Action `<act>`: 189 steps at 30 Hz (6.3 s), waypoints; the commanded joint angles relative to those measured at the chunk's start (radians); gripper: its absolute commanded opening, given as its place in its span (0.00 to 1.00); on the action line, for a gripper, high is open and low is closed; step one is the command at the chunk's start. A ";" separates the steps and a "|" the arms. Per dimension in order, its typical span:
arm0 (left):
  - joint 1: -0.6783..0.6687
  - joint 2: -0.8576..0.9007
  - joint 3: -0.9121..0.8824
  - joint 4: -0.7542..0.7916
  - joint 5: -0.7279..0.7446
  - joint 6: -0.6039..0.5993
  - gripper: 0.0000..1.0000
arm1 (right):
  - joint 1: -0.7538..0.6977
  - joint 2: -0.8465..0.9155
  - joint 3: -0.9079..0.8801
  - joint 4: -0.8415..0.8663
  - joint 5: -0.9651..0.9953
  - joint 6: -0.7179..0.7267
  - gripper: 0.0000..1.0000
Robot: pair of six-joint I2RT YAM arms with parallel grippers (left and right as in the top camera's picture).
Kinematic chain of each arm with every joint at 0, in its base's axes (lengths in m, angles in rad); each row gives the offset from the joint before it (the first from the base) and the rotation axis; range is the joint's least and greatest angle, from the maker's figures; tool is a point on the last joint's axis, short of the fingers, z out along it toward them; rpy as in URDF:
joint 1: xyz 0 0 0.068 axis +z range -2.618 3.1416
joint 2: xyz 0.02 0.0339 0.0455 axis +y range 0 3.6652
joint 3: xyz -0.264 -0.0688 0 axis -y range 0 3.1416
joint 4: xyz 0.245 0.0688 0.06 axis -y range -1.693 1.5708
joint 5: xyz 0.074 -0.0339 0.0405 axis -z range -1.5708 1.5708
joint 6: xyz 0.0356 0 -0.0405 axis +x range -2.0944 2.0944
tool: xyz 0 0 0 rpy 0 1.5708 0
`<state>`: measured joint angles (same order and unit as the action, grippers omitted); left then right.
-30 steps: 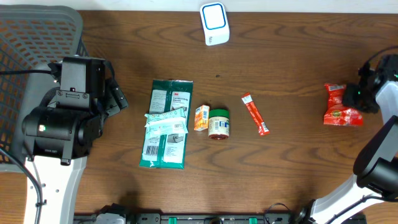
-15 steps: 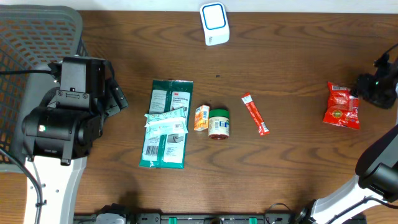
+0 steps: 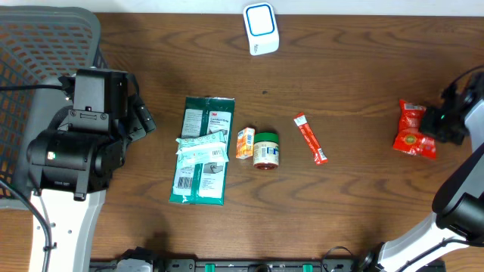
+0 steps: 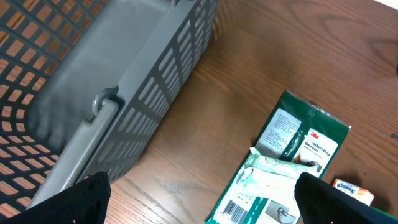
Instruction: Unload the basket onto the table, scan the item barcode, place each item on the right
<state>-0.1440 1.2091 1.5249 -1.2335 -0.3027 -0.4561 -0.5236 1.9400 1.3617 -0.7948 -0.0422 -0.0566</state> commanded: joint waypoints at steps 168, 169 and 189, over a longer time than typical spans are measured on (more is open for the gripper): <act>0.005 -0.001 0.004 -0.004 -0.021 -0.002 0.95 | 0.666 -0.451 -0.565 0.302 0.029 -0.198 0.56; 0.005 -0.001 0.004 -0.005 -0.021 -0.002 0.95 | 0.666 -0.435 -0.565 0.305 0.029 -0.208 0.53; 0.005 -0.001 0.004 -0.005 -0.021 -0.002 0.95 | 0.666 -0.292 -0.542 0.320 -0.071 -0.157 0.48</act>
<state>-0.1440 1.2091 1.5249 -1.2339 -0.3023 -0.4561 0.1444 1.6547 0.8146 -0.4770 -0.1017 -0.2714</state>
